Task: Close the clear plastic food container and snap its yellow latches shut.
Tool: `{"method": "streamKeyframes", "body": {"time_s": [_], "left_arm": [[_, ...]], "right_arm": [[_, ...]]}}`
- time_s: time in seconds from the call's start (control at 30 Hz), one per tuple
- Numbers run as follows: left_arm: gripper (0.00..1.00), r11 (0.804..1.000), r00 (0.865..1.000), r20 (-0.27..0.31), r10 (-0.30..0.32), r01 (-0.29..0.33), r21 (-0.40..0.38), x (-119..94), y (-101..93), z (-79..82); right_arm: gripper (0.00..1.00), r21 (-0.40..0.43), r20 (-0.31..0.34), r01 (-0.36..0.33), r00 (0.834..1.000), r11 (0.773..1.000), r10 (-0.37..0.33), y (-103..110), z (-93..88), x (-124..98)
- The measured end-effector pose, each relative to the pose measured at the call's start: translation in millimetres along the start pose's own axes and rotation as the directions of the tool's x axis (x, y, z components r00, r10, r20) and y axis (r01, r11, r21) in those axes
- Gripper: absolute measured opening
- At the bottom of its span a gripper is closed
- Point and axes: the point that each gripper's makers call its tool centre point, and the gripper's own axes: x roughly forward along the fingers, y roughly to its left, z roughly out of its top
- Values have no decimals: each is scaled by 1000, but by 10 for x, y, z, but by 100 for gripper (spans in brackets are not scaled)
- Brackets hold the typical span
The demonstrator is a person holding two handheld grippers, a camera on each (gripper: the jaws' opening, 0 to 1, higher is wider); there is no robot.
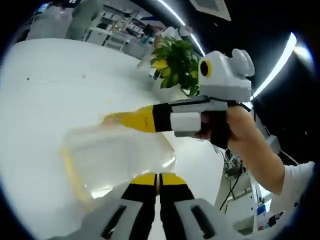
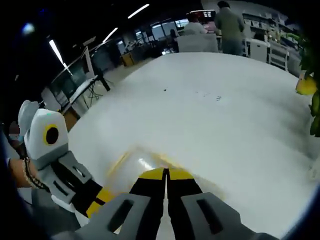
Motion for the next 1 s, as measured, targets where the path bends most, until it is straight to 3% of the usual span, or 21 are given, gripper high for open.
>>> {"method": "streamKeyframes", "body": {"time_s": [0.3,0.47,0.73,0.8,0.87,0.93,0.97,1.0], "left_arm": [[0,998,999,-15,-38,38,-47,63,-37,-137],[0,999,998,-38,-41,39,-35,75,-53,-217],[0,997,998,-61,-26,30,72,26,-75,-210],[0,988,1000,9,-26,25,154,-34,-129,-30],[0,953,998,62,-30,10,304,-107,-217,144],[0,881,996,90,-1,-42,472,-151,-255,281],[1,821,995,96,15,-67,567,-152,-278,338],[6,780,997,79,21,-66,622,-149,-302,334]], "right_arm": [[0,-46,-13,46,999,998,-47,-150,111,121],[0,-62,-54,65,996,996,-68,-222,33,230],[0,-78,-45,55,997,995,-59,-188,91,149],[0,-104,-31,28,999,994,-31,-130,142,77],[0,-170,-36,-9,999,985,3,-64,181,10],[0,-251,-60,-20,998,968,5,-32,200,-55],[1,-330,-89,-45,996,943,16,6,196,-76],[5,-388,-125,-73,992,919,26,47,164,-92]]}}
